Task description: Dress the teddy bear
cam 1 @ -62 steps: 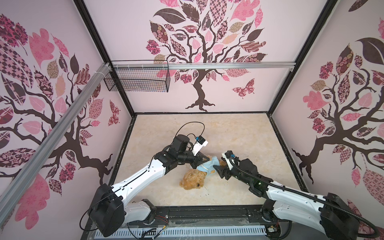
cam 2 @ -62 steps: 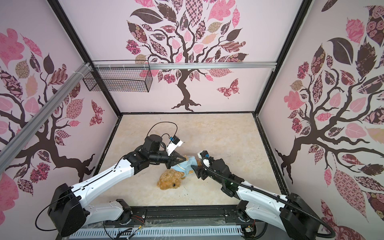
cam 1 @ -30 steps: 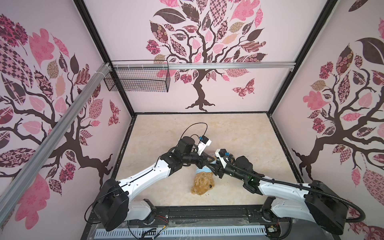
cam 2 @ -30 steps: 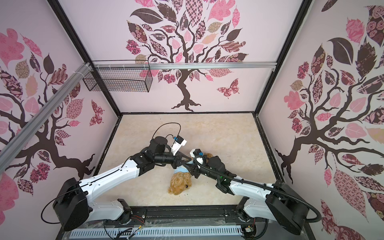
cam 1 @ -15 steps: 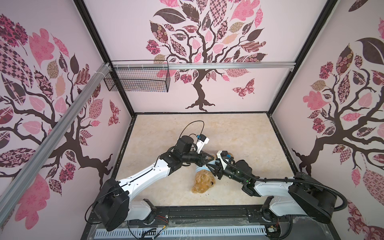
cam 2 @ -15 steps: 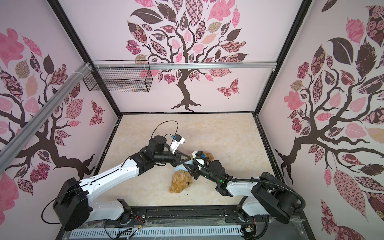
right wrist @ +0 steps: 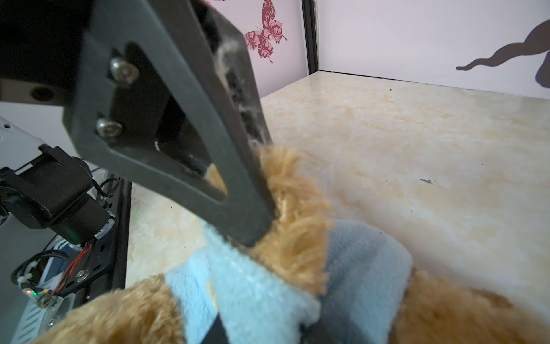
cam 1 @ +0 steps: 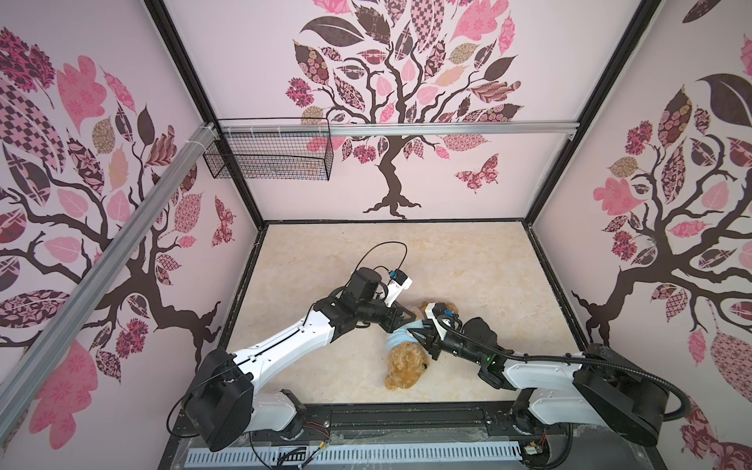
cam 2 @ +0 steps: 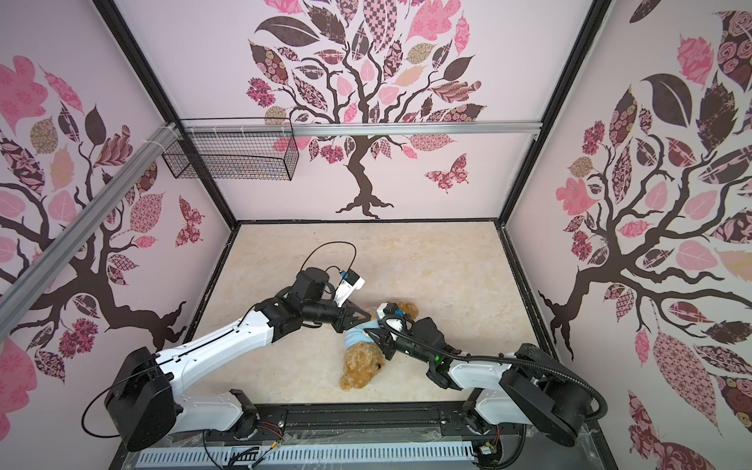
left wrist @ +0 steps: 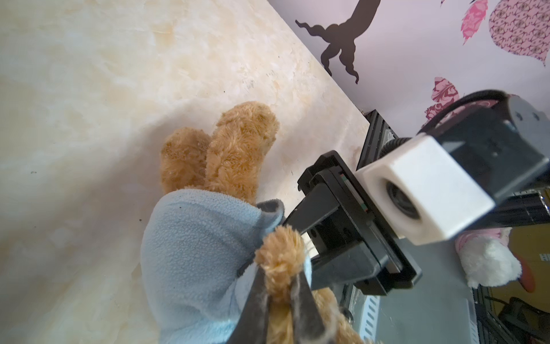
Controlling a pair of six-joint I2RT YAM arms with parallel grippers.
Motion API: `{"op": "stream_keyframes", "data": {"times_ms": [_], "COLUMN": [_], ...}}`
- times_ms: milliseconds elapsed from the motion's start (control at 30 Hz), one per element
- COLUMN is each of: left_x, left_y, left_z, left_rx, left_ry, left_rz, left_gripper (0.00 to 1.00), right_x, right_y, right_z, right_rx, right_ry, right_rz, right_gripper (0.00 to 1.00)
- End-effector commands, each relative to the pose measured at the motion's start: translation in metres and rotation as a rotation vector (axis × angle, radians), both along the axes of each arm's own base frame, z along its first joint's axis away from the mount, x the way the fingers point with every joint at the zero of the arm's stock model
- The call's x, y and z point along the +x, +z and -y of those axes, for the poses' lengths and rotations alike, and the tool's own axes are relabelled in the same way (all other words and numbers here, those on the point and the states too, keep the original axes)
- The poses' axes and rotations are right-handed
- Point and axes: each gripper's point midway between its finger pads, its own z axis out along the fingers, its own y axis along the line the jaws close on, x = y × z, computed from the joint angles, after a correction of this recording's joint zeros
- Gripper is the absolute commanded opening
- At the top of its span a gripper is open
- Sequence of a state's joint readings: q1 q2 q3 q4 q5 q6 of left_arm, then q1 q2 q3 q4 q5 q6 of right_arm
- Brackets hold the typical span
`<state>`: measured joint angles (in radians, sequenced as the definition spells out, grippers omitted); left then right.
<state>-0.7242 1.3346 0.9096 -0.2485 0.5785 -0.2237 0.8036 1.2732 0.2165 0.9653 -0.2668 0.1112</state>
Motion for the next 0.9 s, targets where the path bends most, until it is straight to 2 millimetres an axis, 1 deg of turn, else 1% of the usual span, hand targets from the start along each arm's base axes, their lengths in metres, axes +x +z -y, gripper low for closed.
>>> {"op": "stream_keyframes", "data": {"times_ms": [0,133,300,400,533,600,633,667,700,733,800,867], "left_x": [0.004,0.005,0.008,0.009,0.004,0.001,0.000,0.000,0.001,0.001,-0.001,-0.005], "left_y": [0.022,0.023,0.017,0.012,0.008,0.005,0.004,0.005,0.006,0.009,0.017,0.025], "left_z": [0.005,0.011,0.014,0.014,0.017,0.017,0.016,0.016,0.016,0.016,0.019,0.022], "left_rx": [-0.037,-0.039,-0.002,0.020,0.038,0.052,0.055,0.057,0.056,0.050,0.013,-0.029], "left_ry": [-0.047,-0.069,-0.090,-0.093,-0.117,-0.126,-0.127,-0.129,-0.128,-0.127,-0.137,-0.152], "left_rz": [0.048,0.036,0.026,0.022,0.031,0.033,0.031,0.033,0.038,0.043,0.049,0.047], "left_gripper": [0.20,0.27,0.34,0.36,0.36,0.32,0.28,0.21,0.11,0.01,0.00,0.00], "right_x": [-0.007,-0.007,-0.007,-0.007,-0.006,-0.005,-0.004,-0.002,0.001,0.004,0.006,0.005], "right_y": [-0.022,-0.018,-0.016,-0.014,-0.014,-0.013,-0.013,-0.012,-0.012,-0.011,-0.004,0.011], "right_z": [0.003,-0.001,-0.002,-0.002,-0.002,-0.003,-0.002,-0.002,0.000,0.003,0.007,0.009], "right_rx": [-0.092,-0.080,-0.070,-0.064,-0.066,-0.067,-0.070,-0.072,-0.076,-0.079,-0.069,-0.042], "right_ry": [0.033,0.047,0.051,0.051,0.050,0.045,0.039,0.024,0.006,-0.019,-0.047,-0.043], "right_rz": [-0.032,-0.030,-0.035,-0.035,-0.034,-0.034,-0.037,-0.039,-0.043,-0.047,-0.028,0.014], "right_gripper": [0.21,0.21,0.21,0.21,0.21,0.21,0.21,0.22,0.25,0.32,0.44,0.55]}}
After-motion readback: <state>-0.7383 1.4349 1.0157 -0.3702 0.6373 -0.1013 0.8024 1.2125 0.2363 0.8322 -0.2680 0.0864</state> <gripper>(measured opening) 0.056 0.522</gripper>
